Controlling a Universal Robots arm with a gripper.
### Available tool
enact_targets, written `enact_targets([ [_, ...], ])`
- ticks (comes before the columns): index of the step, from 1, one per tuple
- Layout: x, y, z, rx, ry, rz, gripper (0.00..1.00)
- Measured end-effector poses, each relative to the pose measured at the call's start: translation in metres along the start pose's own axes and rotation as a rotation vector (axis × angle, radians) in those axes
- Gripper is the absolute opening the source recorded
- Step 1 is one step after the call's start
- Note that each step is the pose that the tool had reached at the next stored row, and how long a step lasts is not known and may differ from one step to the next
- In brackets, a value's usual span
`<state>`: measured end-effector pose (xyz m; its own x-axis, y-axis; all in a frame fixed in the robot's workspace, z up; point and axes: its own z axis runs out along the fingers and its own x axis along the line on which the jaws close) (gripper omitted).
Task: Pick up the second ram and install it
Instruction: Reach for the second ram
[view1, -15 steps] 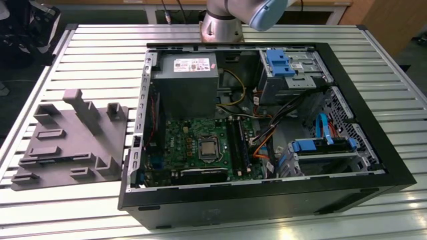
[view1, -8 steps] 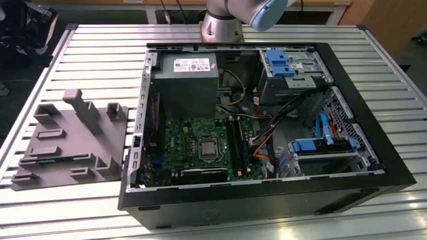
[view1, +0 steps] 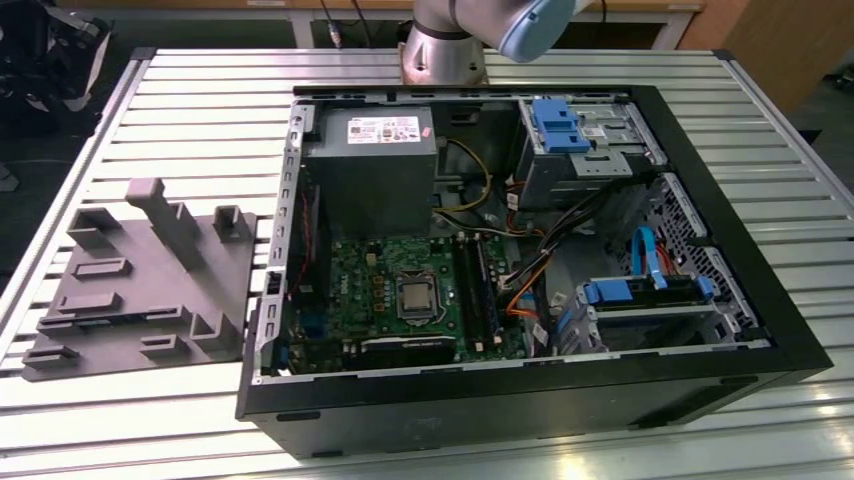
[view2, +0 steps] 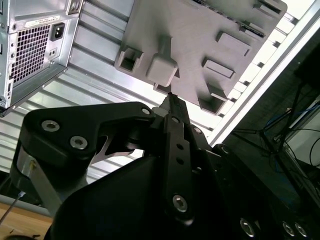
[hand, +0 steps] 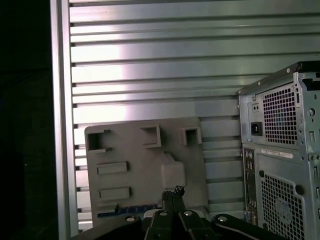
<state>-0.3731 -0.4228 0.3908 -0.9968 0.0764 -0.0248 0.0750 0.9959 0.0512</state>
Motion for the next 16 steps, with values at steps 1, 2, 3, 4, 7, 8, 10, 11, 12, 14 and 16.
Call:
enact_targets([
  [1,0.0004,-0.0003,0.0000,0.0000,-0.0001,0.000,0.11],
  [2,0.0008,-0.0006,0.0000,0.0000,0.0000,0.000,0.11],
  [3,0.0013,-0.0009,0.0000,0.0000,-0.0001,0.000,0.11],
  [4,0.0018,-0.0012,0.0000,0.0000,0.0000,0.000,0.11],
  [7,0.0036,-0.0023,0.0000,0.0000,0.0000,0.000,0.11],
  [8,0.0042,-0.0027,0.0000,0.0000,-0.0001,0.000,0.11],
  [10,0.0056,-0.0032,-0.0001,0.0000,0.0000,0.000,0.11],
  [11,0.0062,-0.0035,-0.0001,0.0000,0.0000,0.000,0.11],
  [12,0.0066,-0.0038,-0.0001,0.0000,0.0000,0.000,0.11],
  [14,0.0077,-0.0044,-0.0001,0.0000,-0.0001,0.000,0.11],
  [16,0.0085,-0.0051,-0.0001,0.0000,0.0000,0.000,0.11],
])
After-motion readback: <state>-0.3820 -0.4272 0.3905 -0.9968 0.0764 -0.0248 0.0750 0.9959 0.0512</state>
